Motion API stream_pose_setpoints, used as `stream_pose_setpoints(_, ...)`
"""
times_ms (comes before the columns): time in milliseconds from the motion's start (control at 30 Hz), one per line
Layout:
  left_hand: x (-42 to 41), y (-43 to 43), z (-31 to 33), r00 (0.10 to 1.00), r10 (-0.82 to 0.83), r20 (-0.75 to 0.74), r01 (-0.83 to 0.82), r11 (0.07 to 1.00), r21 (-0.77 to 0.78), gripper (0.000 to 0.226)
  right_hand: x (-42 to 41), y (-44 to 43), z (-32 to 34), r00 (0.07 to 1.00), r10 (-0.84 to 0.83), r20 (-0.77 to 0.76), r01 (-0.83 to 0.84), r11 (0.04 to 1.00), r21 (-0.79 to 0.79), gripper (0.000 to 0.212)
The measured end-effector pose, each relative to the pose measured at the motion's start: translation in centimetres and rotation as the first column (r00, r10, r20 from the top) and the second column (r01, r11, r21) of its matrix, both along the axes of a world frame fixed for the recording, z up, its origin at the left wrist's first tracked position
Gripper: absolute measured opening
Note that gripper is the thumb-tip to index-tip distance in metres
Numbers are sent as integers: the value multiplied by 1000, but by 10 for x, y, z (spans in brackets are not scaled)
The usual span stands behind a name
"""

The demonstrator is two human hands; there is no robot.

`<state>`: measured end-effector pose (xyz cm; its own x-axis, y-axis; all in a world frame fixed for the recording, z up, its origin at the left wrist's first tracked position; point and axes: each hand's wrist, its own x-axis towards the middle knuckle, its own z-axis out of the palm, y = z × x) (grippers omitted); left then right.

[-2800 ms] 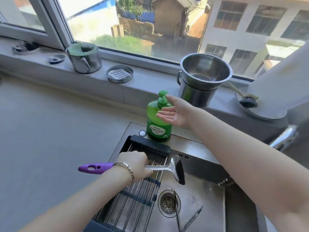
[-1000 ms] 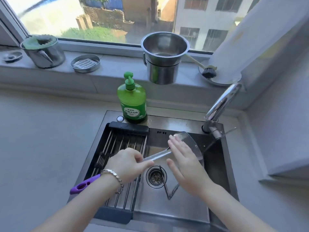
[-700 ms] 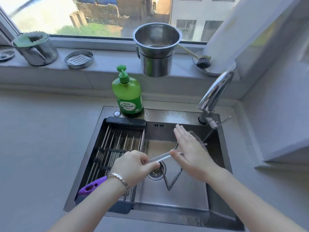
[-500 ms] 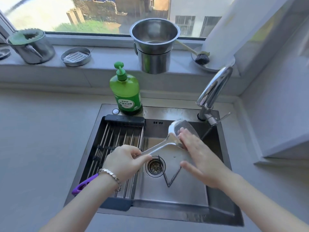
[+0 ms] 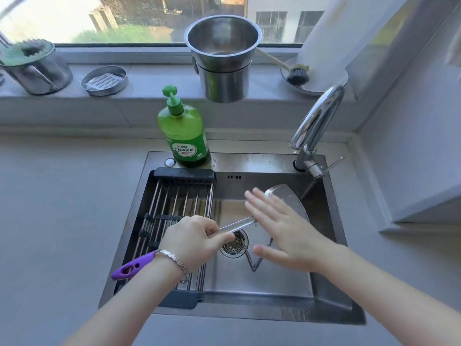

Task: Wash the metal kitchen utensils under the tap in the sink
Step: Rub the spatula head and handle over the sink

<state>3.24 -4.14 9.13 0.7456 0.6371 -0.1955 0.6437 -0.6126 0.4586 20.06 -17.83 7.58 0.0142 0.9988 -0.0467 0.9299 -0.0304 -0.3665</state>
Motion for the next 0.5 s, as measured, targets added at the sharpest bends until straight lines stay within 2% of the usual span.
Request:
stream_pose_setpoints(33, -1, 2, 0, 1000, -2, -2, 2, 1000, -5, 52, -1, -3, -1, 998, 57, 11, -57, 998, -2, 88)
stream_pose_setpoints(67, -2, 3, 0, 1000, -6, 3, 6, 1000, -13, 52, 5, -4, 0, 999, 34, -10, -34, 999, -12, 87)
stream_pose_setpoints(133, -3, 1, -1, 999, -19, 28, 20, 1000, -18, 51, 22, -3, 3, 975, -191, -113, 188, 981, -39, 88)
stream_pose_setpoints(167, -3, 0, 0, 999, -28, 39, 28, 1000, -11, 51, 26, -2, 6, 962, -241, -126, 236, 970, -54, 90)
stream_pose_setpoints(200, -2, -1, 0, 999, -37, 37, 37, 999, -1, 51, 23, 0, 8, 969, -217, -119, 213, 976, -45, 93)
stream_pose_setpoints(300, -4, -1, 0, 998, -62, -17, 62, 998, 19, 48, 5, 1, 1, 998, 68, -20, -68, 997, -41, 94)
stream_pose_setpoints(333, -5, -1, 0, 998, -61, -17, 62, 998, 23, 48, 8, 0, 1, 997, 80, -23, -81, 996, -47, 94)
stream_pose_setpoints(433, -8, -2, -1, 999, -38, 38, 36, 999, 34, 47, 27, -1, 5, 966, -213, -144, 207, 977, -59, 106)
stream_pose_setpoints(500, -8, -3, -2, 998, -47, 38, 46, 998, 33, 47, 17, 1, 10, 977, -161, -139, 157, 987, -39, 100)
